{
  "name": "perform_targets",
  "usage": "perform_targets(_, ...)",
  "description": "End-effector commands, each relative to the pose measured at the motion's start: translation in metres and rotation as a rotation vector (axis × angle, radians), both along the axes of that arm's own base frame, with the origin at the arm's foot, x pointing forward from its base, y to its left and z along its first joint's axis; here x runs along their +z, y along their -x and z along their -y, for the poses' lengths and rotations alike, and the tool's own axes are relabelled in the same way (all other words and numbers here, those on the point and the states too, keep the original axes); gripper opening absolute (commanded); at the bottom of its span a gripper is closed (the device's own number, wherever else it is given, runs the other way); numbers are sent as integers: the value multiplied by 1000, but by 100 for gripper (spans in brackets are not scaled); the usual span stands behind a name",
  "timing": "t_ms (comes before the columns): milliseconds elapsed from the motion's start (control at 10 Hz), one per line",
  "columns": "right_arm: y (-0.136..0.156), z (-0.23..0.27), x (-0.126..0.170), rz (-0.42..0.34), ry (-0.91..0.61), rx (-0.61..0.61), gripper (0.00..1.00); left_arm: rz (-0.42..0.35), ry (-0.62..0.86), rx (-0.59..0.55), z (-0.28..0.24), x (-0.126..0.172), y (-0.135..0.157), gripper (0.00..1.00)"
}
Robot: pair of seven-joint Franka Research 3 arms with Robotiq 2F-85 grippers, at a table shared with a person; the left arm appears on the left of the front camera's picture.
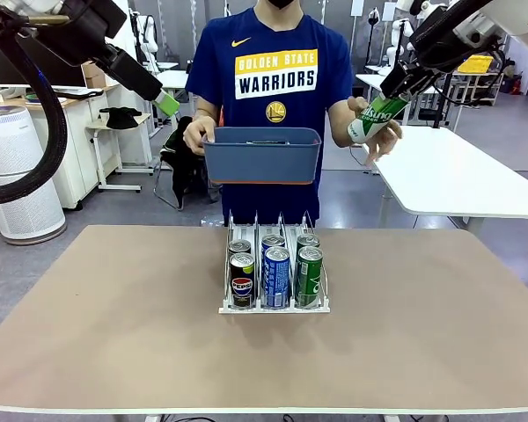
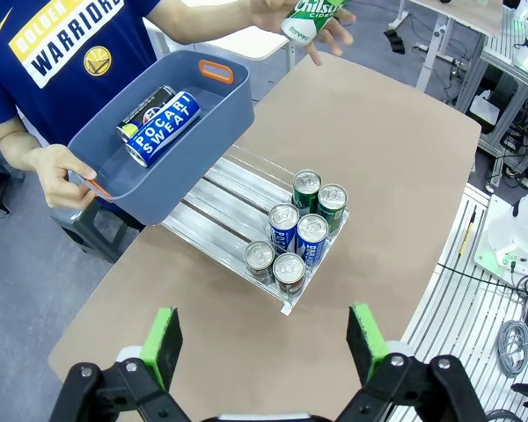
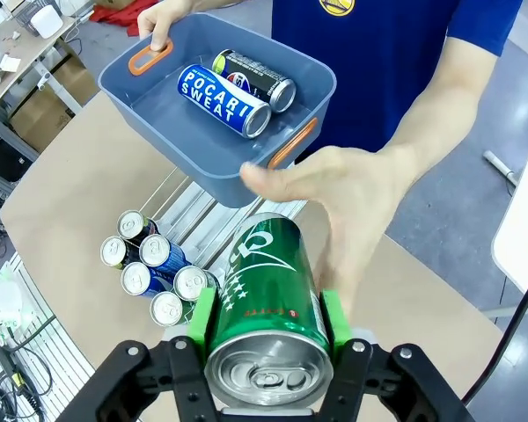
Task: Fill the beverage cans into the dispenser.
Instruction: Place the picked Sprite in the line of the Automatic Can Dispenser with the same cans.
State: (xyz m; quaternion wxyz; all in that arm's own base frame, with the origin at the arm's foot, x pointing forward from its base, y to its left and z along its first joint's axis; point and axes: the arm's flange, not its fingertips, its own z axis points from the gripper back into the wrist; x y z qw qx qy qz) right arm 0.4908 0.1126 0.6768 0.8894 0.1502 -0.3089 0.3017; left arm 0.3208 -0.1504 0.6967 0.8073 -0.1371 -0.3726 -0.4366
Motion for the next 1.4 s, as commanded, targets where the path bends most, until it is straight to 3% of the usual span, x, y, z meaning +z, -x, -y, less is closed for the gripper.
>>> perform_targets(0,1,1,3,9,2,-3,0,1,5,8,-1,0,-1,100)
perform_targets(900,1,1,3,9,2,-3,0,1,5,8,-1,0,-1,100)
perform_targets(1000,0,0,0,0,0,0,58,1,5,8,-1,0,-1,100)
perform_targets(1300,38,-13,1,-45,37,-57,58,1,5,8,-1,0,-1,100)
